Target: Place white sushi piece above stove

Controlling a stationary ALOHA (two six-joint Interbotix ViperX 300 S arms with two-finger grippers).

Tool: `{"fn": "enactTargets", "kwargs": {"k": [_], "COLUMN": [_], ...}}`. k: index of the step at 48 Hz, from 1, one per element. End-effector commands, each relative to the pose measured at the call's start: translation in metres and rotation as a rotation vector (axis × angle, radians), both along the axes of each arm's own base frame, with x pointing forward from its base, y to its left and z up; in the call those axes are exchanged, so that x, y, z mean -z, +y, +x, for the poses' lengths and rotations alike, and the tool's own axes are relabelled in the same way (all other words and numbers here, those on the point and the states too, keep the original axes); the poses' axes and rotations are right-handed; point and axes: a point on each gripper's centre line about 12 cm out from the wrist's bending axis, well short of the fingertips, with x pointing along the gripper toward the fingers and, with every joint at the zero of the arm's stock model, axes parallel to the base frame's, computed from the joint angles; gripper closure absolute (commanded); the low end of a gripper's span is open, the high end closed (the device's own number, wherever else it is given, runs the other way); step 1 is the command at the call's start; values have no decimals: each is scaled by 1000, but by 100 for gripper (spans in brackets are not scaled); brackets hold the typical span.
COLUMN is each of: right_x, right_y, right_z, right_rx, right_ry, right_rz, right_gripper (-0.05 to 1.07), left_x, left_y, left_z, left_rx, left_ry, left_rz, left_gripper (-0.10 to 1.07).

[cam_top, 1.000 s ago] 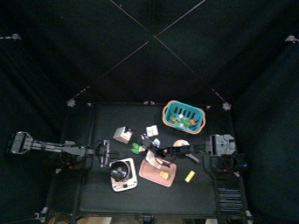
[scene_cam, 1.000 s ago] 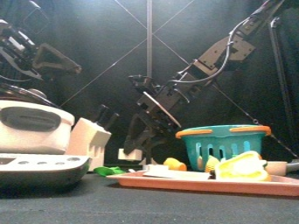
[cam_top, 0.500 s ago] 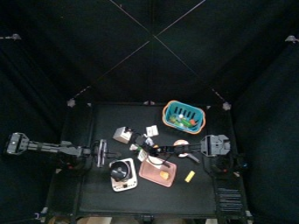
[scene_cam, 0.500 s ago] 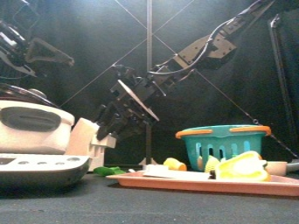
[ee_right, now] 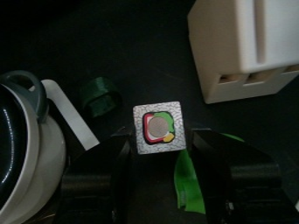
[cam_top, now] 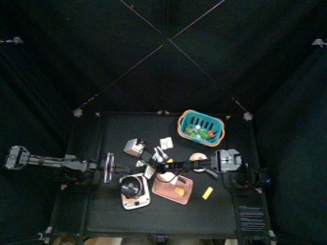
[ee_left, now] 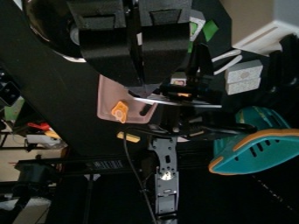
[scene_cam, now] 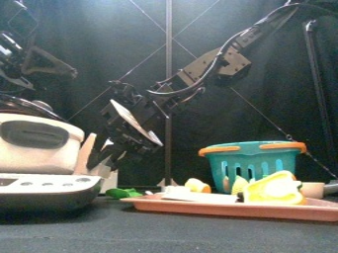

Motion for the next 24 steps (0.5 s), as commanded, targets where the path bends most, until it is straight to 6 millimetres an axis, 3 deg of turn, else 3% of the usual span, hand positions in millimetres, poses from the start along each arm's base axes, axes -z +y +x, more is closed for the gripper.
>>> {"fn": "enactTargets", "kwargs": {"k": [1,15,24], "right_x": [-20,-19,-18], "right_y": [-4,-8,-10], "right_z": [6,5,3], "right_rx": [14,38,51], "right_ry": [-47,-41,-37], "right_rz": [1,-4,-9], "right_gripper": [34,15,11], "left_x": [-5,-5,-5], "left_y": [0,0,1], "left_z": [3,2,2], "left_rx": [-2,-2,-7], "left_ry": [-15,-14,-15], "left_rz": [0,-1,-9], "left_gripper": [73,73,73]}}
